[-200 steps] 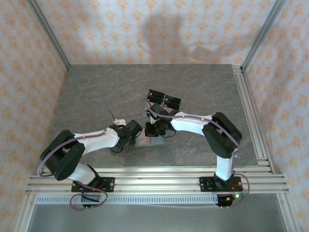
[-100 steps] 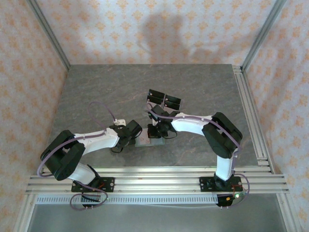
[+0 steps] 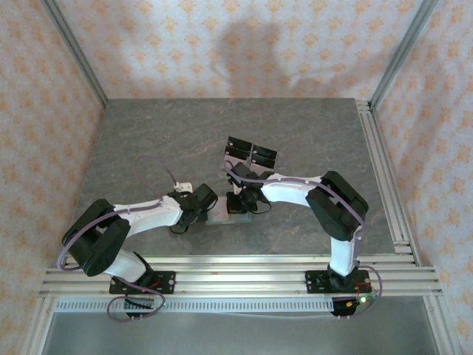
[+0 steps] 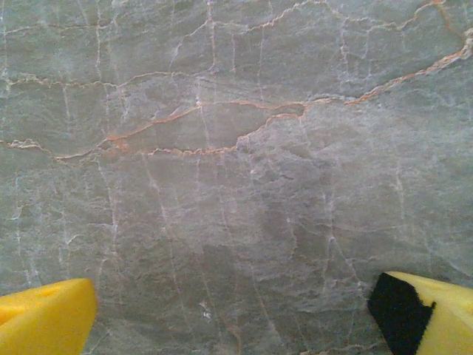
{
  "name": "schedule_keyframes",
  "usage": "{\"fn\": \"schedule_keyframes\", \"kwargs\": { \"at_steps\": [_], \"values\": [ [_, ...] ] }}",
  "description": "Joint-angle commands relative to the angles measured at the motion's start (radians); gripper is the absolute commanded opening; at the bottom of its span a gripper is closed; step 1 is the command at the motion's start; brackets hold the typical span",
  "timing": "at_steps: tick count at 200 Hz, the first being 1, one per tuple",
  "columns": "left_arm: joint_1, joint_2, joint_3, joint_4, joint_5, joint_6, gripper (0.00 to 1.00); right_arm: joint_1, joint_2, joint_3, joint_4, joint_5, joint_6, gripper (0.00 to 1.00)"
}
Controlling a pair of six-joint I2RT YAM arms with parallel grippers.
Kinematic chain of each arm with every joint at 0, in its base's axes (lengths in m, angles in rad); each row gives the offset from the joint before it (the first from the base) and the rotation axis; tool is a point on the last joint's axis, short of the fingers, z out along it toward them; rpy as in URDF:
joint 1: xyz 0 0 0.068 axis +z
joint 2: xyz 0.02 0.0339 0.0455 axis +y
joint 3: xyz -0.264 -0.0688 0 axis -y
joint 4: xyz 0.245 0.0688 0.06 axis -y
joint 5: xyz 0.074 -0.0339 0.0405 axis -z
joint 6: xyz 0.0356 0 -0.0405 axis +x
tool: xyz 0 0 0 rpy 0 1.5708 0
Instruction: Put the credit cards into the card holder
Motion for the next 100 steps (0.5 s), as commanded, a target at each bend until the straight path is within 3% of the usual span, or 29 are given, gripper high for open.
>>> {"fn": "schedule_keyframes", "kwargs": {
  "at_steps": [1, 100],
  "values": [
    [0.004, 0.023, -0.031, 0.029, 0.020, -0.012, 1.00, 0.010, 0.038, 0.028, -0.002, -0.019, 0.003, 0.01],
    [-0.006, 0.037, -0.040, 0.052, 0.031, -0.020, 1.00, 0.019, 0.061, 0.055, 0.045, -0.075, 0.040, 0.00]
  ]
}}
